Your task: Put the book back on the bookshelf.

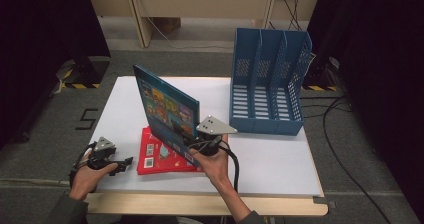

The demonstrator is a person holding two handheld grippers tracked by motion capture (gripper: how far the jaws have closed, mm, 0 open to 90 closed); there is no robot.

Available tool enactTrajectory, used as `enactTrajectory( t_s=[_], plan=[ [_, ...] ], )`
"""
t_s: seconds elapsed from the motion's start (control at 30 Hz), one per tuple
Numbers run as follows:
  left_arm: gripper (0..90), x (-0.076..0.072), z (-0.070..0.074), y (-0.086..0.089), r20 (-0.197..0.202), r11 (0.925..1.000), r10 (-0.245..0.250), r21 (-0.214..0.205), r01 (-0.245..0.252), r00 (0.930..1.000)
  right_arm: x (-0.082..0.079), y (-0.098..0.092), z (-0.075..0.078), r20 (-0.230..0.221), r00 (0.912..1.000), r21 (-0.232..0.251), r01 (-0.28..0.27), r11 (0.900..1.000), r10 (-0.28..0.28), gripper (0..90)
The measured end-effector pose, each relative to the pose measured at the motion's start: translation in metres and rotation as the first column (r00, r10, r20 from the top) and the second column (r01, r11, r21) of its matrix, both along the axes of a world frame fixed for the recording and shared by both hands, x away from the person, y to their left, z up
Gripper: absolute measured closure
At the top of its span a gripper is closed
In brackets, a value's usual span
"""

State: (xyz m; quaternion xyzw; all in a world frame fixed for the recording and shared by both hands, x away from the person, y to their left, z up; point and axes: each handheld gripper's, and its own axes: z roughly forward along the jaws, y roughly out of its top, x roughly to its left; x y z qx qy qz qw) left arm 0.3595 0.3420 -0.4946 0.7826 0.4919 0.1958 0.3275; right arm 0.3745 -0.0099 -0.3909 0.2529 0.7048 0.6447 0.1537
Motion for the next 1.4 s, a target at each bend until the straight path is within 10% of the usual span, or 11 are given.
enactTrajectory(
  t_s=[0.8, 1.4],
  plan=[
    [19.2, 0.000, 0.000, 0.000, -0.007, 1.0000, 0.006, -0.002, -0.006, 1.0000, 0.001, 0.006, -0.022, -0.009, 1.0000, -0.043, -0.004, 0.9991, 0.004, 77.4],
    [19.2, 0.000, 0.000, 0.001, -0.009, 1.0000, 0.007, 0.004, -0.007, 0.9999, 0.007, 0.000, -0.007, 0.050, 0.9987, -0.071, 0.010, 0.9974, -0.007, 81.9]
  ],
)
